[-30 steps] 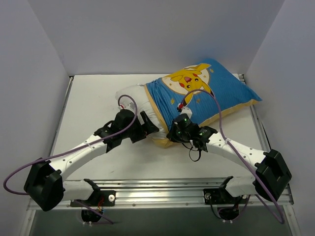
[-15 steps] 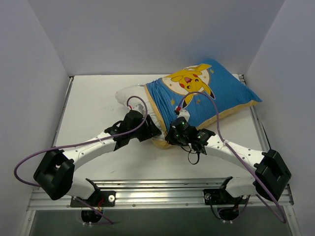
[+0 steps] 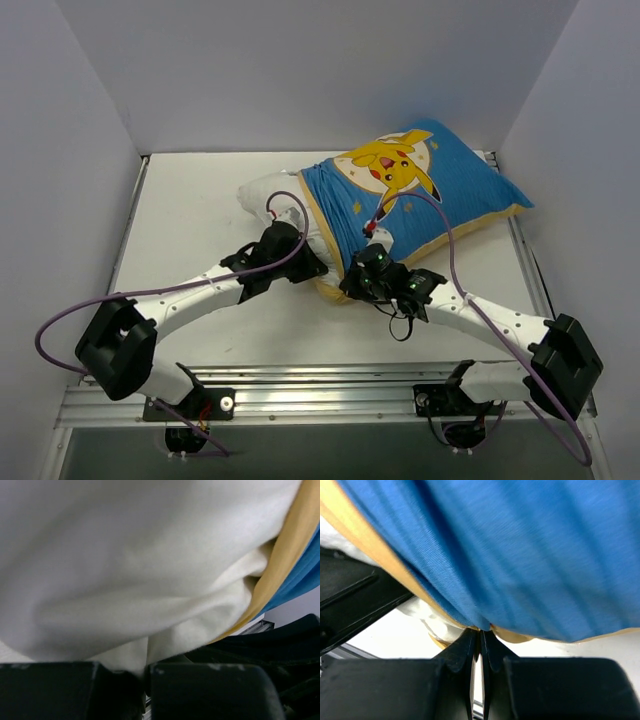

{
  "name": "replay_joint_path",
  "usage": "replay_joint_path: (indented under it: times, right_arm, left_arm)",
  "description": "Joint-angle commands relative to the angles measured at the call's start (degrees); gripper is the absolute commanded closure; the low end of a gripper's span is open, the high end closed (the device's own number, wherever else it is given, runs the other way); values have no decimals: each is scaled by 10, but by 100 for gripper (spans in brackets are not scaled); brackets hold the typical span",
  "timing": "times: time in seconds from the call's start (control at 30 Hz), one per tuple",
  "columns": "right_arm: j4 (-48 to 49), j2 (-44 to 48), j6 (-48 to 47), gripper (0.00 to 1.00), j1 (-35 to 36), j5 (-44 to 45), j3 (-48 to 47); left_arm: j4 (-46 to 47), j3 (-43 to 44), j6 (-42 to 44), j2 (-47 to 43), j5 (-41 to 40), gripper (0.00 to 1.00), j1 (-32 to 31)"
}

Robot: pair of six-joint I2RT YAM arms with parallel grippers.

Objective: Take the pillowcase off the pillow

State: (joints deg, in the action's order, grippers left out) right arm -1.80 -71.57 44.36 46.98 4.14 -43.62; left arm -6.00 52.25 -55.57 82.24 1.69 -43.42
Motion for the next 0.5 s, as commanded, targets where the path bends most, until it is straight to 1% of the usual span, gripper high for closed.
replay_joint_path:
  times: [0.0,0.13,0.2,0.27,0.37,0.47]
  right_arm:
    - [-46,24,14,100,10,-15,-20]
    - [-60,23,19,97,34,-28,-35]
    - [-70,16,16,97,45,-22,-32]
    - [-79,9,27,100,55,-13,-24]
    - [-96,-1,55,100,52,0,5]
    - [-137,11,71,100,27,35,21]
  left_arm:
    - [112,77,-19,8,-39,98,-16]
    - [122,115,-37,32,-67,98,-26]
    - [122,135,-47,39,-78,98,-29]
    - [127,145,-65,44,-91,98,-29]
    - [133,165,-77,40,-102,98,-28]
    - [108,192,-77,27,-101,98,-20]
